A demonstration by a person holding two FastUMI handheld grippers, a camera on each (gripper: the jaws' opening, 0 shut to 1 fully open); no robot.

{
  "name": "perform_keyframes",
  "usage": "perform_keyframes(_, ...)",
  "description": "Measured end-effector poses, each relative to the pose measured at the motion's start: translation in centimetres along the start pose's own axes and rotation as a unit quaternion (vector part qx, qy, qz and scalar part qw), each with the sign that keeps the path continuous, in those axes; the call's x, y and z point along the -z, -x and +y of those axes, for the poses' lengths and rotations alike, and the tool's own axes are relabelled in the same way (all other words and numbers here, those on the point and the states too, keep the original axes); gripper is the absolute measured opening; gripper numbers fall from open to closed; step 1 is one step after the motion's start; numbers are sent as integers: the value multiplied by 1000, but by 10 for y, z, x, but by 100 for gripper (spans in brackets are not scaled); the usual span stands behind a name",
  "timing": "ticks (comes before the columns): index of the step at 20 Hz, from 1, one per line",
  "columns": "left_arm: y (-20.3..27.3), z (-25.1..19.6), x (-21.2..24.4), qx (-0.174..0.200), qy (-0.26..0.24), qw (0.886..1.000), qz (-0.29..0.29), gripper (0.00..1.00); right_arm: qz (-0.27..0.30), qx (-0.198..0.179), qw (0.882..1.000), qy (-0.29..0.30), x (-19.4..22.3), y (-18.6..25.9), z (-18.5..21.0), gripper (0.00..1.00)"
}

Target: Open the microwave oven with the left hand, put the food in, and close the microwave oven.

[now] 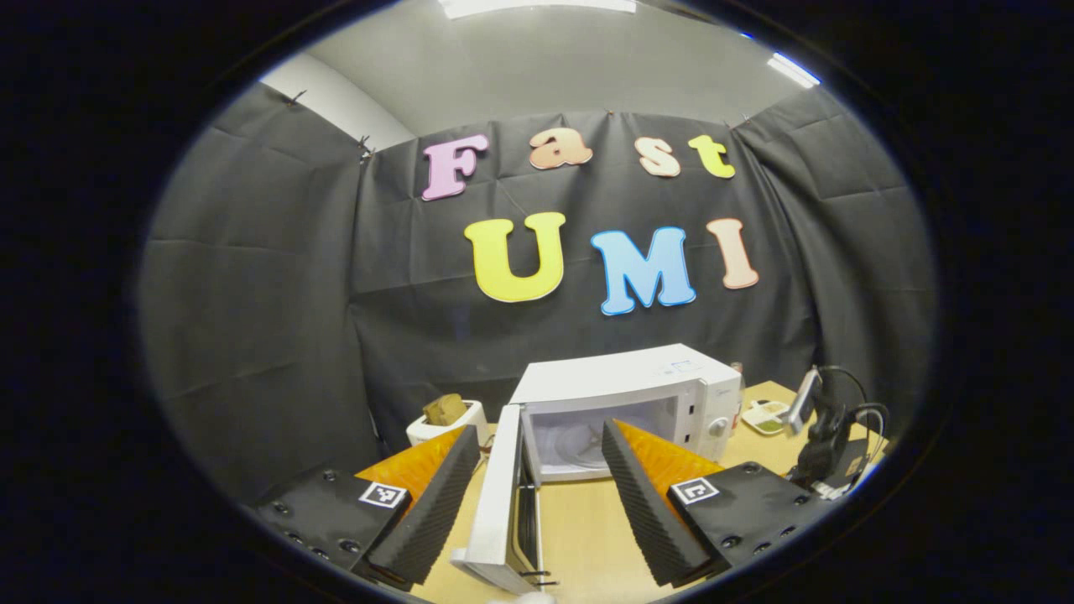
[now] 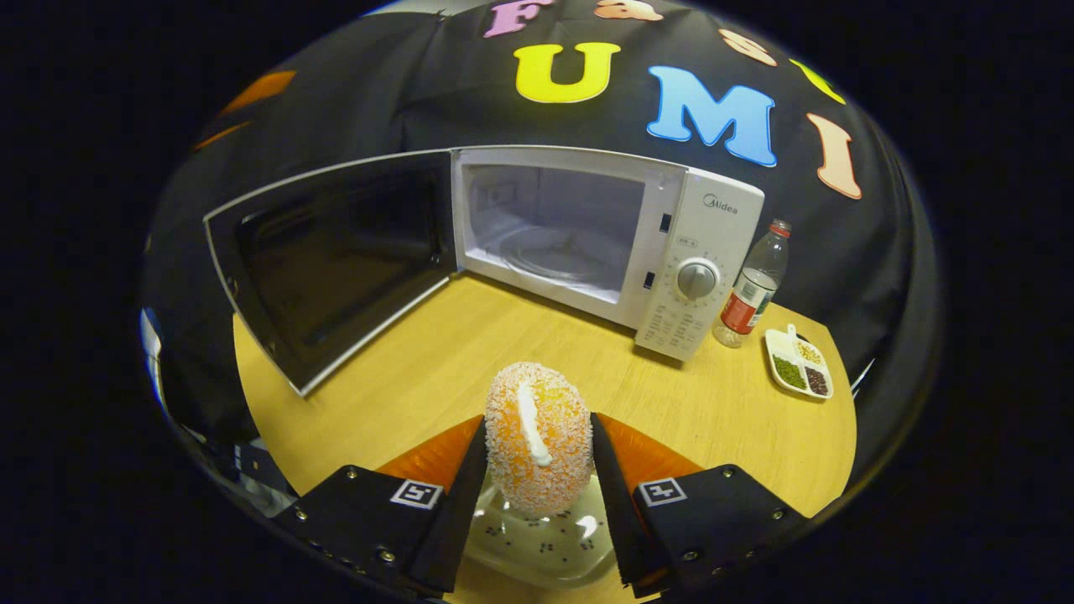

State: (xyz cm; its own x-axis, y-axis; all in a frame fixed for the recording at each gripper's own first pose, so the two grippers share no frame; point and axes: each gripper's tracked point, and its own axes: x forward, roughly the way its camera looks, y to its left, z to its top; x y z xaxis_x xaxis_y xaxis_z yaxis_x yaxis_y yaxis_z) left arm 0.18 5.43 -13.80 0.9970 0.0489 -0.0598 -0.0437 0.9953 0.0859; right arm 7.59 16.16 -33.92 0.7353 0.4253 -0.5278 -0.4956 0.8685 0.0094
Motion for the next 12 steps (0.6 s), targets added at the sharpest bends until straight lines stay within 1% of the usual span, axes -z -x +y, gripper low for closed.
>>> perform_keyframes(2, -3, 8, 1, -6, 4, 1000, 1, 99, -26, -1, 999, -48, -32, -20, 7, 70)
perform_keyframes(3, -4, 11, 5, -9, 6, 1000, 4, 98, -38, -6, 996, -83, -45, -32, 13, 70)
perform_keyframes(5, -8, 20, 11, -15, 7, 1000, 10, 99, -55, -13, 985, -162, -69, -60, 25, 70)
perform_keyframes(6, -9, 24, 17, -17, 9, 1000, 13, 98, -65, -10, 980, -187, -80, -74, 26, 70)
perform_keyframes(8, -11, 30, 23, -21, 10, 1000, 17, 98, -88, 11, 973, -215, -100, -100, 21, 70)
perform_keyframes(9, -14, 33, 27, -22, 9, 999, 21, 98, -96, 16, 967, -237, -104, -118, 23, 70)
perform_keyframes(11, -17, 38, 37, -26, 5, 999, 27, 98, -108, 26, 949, -294, -116, -147, 19, 69)
perform_keyframes(12, -19, 39, 42, -27, 2, 999, 30, 98, -114, 36, 942, -315, -119, -159, 14, 69)
